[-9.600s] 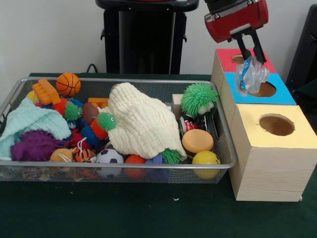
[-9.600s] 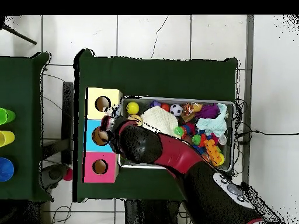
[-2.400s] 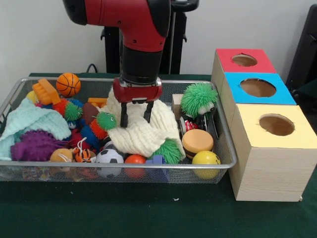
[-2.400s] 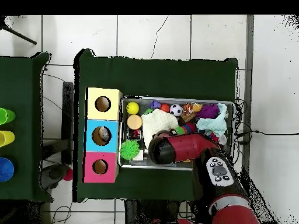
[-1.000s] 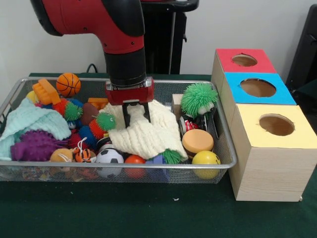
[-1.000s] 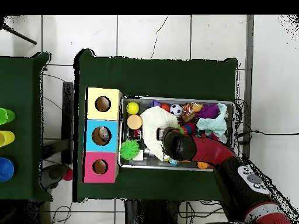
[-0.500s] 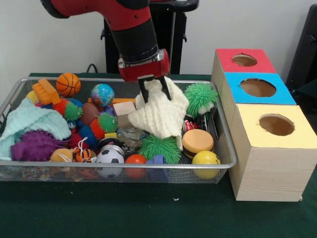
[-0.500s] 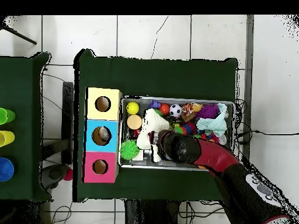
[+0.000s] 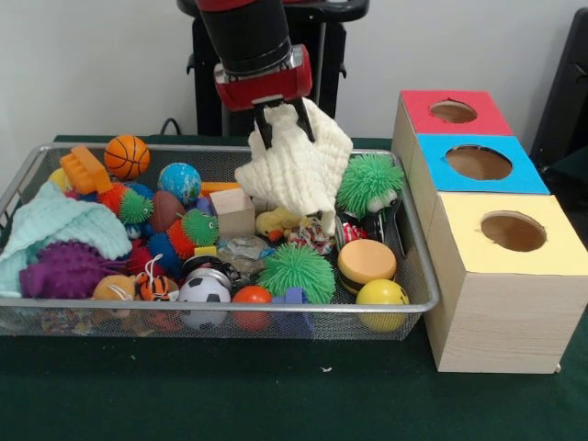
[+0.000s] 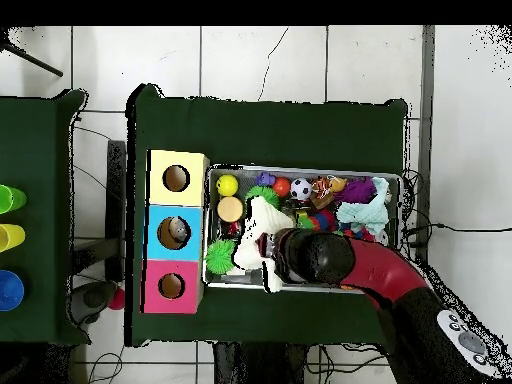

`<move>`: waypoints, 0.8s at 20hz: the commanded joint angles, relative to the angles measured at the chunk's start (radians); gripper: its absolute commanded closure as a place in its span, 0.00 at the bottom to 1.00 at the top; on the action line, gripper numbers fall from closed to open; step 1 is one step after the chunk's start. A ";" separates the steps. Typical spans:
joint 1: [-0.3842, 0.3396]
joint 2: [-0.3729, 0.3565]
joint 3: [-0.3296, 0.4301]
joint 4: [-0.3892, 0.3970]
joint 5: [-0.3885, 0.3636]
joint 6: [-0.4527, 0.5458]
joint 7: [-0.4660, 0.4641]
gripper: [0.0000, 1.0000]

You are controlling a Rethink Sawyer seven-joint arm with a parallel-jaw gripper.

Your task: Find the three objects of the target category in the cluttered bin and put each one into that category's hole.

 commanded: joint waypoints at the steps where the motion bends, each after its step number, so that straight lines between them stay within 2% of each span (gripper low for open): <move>1: -0.022 -0.046 0.084 0.031 0.056 0.106 0.013 1.00; 9: -0.039 -0.051 0.117 0.075 0.114 0.076 0.047 1.00; 12: -0.080 -0.006 0.182 0.125 0.176 -0.009 0.077 1.00; 16: -0.089 0.033 0.205 0.146 0.186 -0.073 0.091 1.00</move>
